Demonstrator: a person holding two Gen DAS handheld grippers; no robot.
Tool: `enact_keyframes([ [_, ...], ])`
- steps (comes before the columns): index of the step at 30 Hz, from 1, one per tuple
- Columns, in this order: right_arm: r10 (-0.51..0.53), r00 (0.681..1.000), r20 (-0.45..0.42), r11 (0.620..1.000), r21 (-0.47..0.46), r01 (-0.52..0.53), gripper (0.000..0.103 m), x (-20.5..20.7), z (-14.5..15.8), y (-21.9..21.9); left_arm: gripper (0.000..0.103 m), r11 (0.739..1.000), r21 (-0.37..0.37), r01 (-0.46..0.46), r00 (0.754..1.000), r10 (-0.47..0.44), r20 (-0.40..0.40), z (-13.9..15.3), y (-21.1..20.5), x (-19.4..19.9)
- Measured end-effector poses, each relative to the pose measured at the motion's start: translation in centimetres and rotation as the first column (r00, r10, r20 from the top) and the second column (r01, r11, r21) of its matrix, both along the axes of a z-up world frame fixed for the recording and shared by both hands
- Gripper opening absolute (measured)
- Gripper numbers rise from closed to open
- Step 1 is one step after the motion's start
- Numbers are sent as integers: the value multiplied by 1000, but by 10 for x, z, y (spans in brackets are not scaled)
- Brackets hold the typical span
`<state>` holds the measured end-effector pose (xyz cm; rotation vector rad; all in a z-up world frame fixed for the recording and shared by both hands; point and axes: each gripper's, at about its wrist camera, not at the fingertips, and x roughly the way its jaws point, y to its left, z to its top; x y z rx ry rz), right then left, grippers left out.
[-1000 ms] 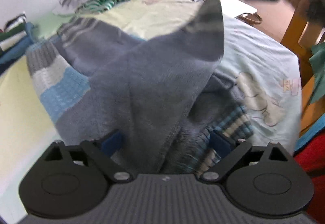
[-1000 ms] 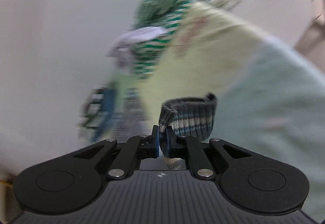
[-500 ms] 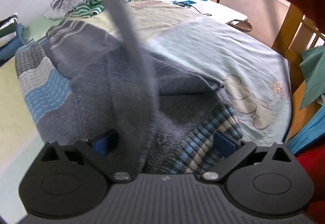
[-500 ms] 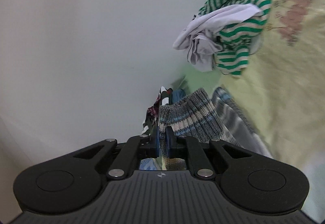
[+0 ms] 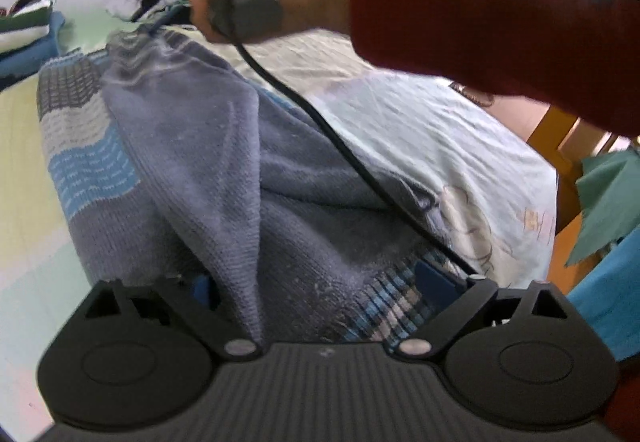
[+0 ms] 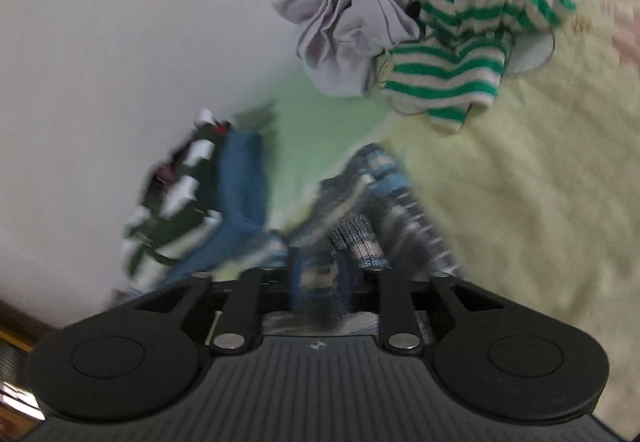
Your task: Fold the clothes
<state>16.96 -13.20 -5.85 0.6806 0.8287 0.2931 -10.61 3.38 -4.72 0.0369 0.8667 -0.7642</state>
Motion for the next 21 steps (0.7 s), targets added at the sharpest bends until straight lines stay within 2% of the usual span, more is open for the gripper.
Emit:
enact_keyframes([
  [3, 71, 990, 122, 990, -131, -55, 36, -15, 17, -4, 80, 998, -56, -32, 999, 30, -33, 0, 12, 7],
  [8, 254, 955, 155, 903, -391, -177, 37, -21, 19, 16, 73, 984, -152, -89, 992, 75, -99, -2, 29, 20],
  [13, 352, 919, 178, 795, -575, -193, 39, -12, -3, 48, 71, 989, -131, -75, 995, 65, -75, -1, 23, 22],
  [16, 374, 910, 178, 771, -605, -198, 46, -12, -10, 55, 72, 989, -131, -74, 996, 66, -67, -2, 24, 22],
  [18, 384, 906, 180, 761, -618, -200, 42, -12, -11, 58, 72, 988, -136, -78, 995, 69, -69, -3, 27, 22],
  [19, 389, 902, 185, 763, -614, -203, 24, -13, -9, 57, 71, 988, -136, -78, 995, 70, -67, -3, 27, 22],
  [20, 391, 899, 194, 767, -609, -203, 17, -15, -7, 56, 71, 988, -136, -78, 996, 70, -64, -2, 26, 21],
  [21, 388, 898, 208, 771, -607, -192, 17, -18, -2, 55, 71, 989, -128, -76, 996, 70, -54, -2, 25, 20],
])
